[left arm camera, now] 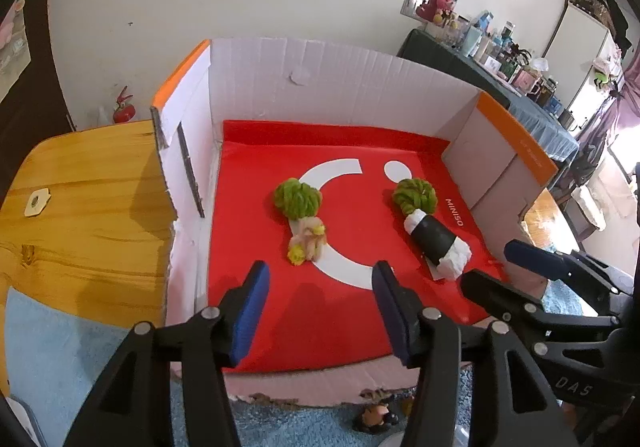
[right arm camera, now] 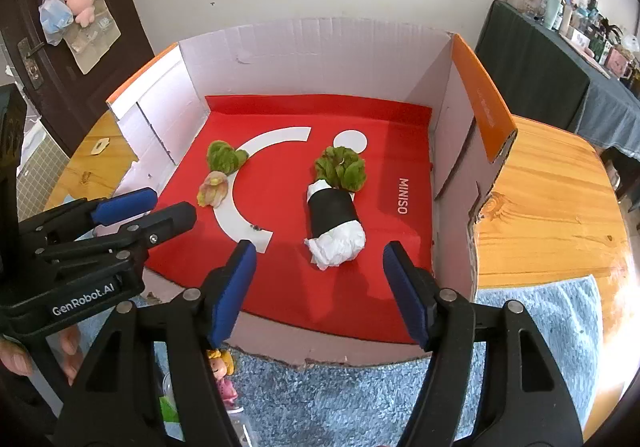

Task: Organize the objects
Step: 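Withdraw both tools out of the box back over the towel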

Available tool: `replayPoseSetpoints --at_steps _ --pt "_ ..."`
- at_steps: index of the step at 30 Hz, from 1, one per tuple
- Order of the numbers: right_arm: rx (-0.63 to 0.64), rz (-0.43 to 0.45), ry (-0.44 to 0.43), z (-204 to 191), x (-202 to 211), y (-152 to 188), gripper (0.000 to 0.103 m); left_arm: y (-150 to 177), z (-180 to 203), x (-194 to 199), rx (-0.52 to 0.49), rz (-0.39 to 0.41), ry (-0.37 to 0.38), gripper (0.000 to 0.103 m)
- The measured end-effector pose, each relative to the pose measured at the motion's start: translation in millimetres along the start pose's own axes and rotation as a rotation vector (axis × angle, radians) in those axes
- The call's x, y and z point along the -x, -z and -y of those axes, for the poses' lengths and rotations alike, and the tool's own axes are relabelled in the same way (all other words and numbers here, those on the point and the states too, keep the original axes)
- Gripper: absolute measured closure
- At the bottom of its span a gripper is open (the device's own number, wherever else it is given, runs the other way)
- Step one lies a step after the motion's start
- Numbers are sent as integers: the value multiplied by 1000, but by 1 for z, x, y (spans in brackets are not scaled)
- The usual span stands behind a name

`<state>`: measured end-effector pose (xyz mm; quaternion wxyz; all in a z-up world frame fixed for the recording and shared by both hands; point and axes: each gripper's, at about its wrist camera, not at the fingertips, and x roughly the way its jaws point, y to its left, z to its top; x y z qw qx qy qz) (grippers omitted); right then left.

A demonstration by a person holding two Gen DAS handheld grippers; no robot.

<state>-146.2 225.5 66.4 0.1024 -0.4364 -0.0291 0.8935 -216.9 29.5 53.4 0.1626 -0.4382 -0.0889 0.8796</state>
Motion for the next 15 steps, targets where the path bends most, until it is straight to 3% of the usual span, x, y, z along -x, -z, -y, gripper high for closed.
replayPoseSetpoints --at_steps 4,15 --pt "2 9 4 -2 3 3 33 2 -1 6 3 16 -15 35" --pt "11 31 9 -4 16 9 22 8 -5 15 18 25 -15 27"
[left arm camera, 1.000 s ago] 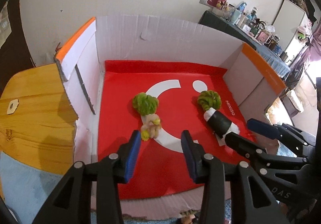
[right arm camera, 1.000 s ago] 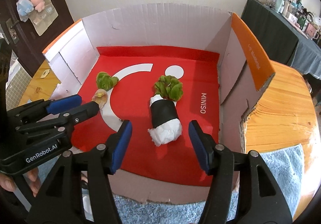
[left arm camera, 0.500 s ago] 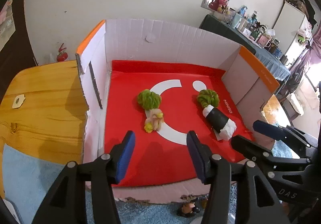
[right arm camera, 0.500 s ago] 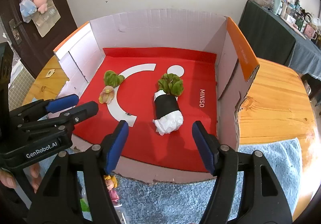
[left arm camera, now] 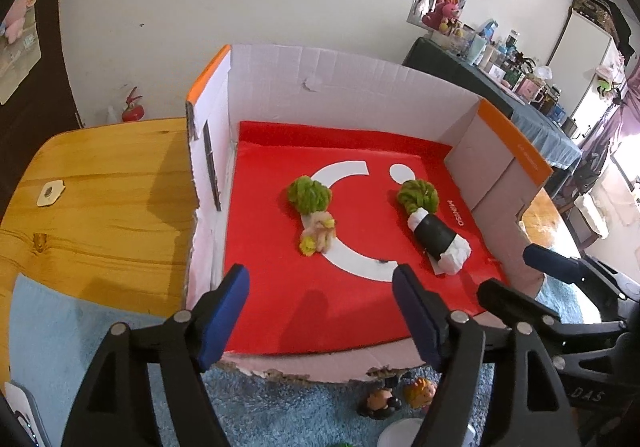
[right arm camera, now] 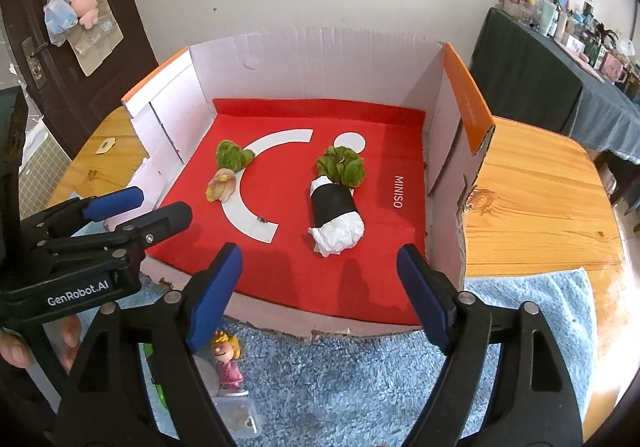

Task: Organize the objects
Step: 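Withdraw both tools out of the box back over the towel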

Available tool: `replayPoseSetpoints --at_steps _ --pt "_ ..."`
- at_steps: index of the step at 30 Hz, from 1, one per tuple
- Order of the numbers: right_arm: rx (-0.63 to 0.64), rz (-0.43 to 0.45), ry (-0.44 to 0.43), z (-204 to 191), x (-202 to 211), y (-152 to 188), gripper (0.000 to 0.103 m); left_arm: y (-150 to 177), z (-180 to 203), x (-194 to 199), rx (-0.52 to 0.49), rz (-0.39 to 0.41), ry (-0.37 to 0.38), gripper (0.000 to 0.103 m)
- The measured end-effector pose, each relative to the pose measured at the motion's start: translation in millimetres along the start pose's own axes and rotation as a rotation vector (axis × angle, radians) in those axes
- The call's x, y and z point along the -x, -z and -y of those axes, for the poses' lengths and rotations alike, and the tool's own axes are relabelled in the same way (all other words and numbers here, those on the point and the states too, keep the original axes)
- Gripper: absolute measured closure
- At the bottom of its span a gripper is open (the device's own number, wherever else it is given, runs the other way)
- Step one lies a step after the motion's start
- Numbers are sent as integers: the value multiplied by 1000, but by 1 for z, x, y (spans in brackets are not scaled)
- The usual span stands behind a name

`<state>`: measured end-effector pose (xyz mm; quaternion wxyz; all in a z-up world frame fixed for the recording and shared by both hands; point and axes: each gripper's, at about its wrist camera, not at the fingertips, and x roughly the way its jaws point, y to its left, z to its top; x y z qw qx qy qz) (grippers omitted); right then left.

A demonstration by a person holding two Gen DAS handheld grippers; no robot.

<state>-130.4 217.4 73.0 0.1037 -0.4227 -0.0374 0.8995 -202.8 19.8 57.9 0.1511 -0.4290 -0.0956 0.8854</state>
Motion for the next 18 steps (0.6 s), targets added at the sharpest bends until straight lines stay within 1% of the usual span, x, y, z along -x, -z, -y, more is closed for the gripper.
replayPoseSetpoints --at_steps 4,8,12,18 --pt "3 7 -1 0 5 3 22 3 0 4 -6 10 -7 22" --pt "4 8 -1 1 10 6 21 5 -2 7 -5 13 -9 22" --pt "2 12 0 1 12 7 15 9 -5 10 0 13 -14 22" --pt "-2 14 -7 0 18 16 15 17 -5 17 2 15 -8 21"
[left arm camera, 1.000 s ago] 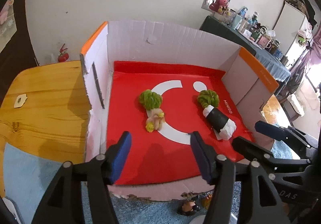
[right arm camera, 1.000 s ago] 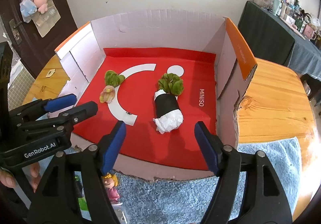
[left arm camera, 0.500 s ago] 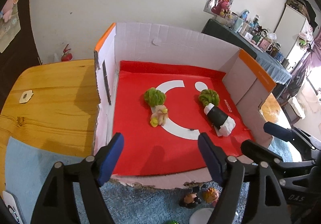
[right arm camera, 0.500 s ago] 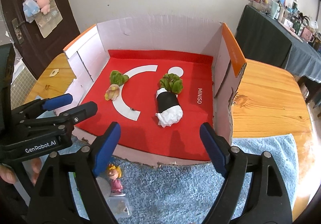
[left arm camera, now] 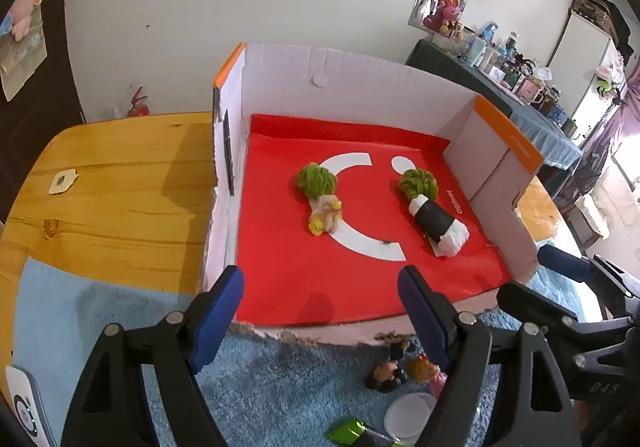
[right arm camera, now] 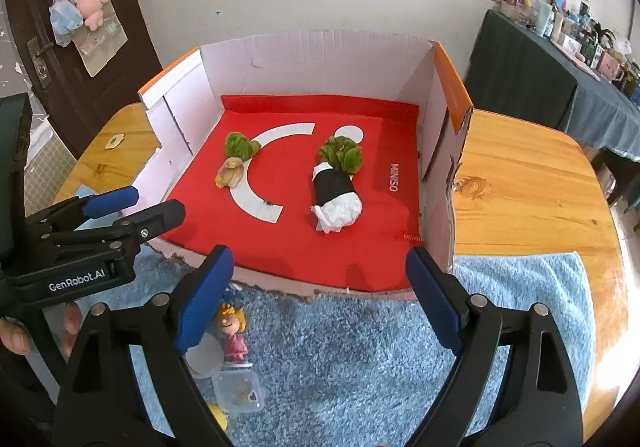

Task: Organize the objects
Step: 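Withdraw both tools out of the box back over the towel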

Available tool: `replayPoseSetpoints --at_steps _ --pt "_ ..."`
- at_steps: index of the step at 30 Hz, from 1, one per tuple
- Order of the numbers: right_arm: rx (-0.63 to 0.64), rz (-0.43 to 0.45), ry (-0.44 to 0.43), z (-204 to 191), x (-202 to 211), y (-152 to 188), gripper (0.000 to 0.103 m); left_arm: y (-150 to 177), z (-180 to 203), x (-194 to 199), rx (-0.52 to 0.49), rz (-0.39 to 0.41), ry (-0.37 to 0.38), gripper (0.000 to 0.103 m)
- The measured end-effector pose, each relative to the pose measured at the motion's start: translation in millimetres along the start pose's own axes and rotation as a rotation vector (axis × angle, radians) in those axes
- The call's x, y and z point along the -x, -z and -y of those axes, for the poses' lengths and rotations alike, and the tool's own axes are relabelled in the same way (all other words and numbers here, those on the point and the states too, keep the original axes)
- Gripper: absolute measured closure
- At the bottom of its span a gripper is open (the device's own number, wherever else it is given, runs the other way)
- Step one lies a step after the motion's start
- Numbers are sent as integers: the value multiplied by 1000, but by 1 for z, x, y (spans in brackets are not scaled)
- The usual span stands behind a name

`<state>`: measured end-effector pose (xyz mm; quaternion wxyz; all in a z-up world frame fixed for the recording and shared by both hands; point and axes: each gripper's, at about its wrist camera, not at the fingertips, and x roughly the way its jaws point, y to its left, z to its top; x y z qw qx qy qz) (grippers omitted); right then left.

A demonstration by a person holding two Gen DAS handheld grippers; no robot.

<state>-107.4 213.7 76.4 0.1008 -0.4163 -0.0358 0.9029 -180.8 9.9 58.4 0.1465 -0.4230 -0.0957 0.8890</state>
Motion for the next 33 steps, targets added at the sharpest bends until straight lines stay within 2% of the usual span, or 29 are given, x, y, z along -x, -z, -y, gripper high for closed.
replayPoseSetpoints --at_steps 4,7,33 --pt "-3 1 -1 0 4 5 13 5 1 7 -7 13 -6 17" --pt "-4 6 -4 -1 7 7 8 9 0 10 0 18 -4 15" --pt "1 12 -8 -9 24 27 7 39 0 25 5 13 -2 14"
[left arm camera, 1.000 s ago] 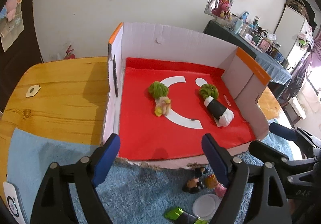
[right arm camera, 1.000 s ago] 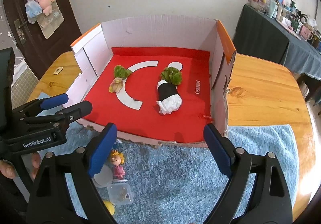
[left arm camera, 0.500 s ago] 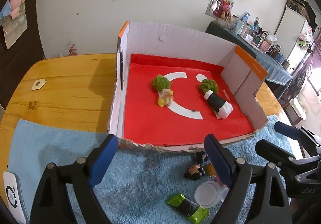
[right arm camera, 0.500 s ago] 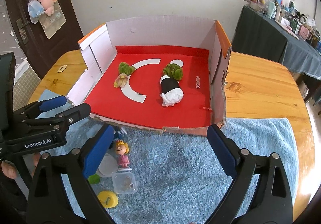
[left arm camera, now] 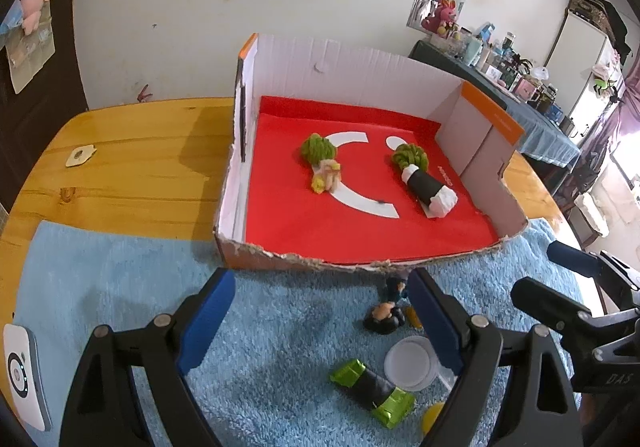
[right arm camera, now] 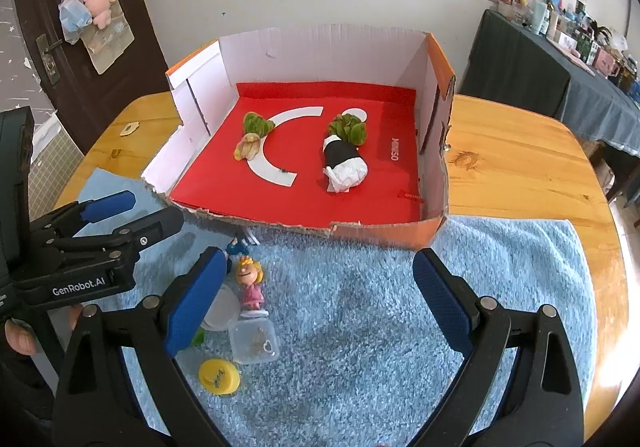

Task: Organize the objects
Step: 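Withdraw both tools out of the box back over the towel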

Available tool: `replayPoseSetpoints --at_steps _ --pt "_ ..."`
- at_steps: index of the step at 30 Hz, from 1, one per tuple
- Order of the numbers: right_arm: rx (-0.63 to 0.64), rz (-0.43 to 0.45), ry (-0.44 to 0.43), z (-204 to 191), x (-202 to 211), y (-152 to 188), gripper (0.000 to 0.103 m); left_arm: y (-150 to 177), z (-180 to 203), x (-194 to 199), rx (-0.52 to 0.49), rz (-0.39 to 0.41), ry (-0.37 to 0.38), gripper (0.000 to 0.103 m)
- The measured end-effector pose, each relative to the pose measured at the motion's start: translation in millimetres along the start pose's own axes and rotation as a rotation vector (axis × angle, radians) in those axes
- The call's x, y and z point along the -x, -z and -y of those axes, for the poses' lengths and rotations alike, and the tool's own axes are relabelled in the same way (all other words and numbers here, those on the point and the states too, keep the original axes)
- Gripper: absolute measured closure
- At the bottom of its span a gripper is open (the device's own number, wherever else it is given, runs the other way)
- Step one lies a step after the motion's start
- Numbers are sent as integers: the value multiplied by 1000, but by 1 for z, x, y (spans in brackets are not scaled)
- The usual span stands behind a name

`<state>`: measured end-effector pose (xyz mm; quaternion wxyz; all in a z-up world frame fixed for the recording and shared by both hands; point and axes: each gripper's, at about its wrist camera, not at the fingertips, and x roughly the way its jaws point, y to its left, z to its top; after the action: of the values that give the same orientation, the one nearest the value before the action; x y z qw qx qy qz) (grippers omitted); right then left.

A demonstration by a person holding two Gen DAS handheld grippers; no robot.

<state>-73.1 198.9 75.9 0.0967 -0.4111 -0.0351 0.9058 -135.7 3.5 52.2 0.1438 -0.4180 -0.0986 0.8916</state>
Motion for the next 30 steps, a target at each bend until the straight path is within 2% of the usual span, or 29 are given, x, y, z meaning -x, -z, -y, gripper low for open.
replayPoseSetpoints --at_steps 9,30 --pt "4 -5 -6 -4 3 16 7 6 2 1 1 -3 3 14" --pt "-7 -18 -19 -2 5 31 7 29 9 6 -8 -19 4 14"
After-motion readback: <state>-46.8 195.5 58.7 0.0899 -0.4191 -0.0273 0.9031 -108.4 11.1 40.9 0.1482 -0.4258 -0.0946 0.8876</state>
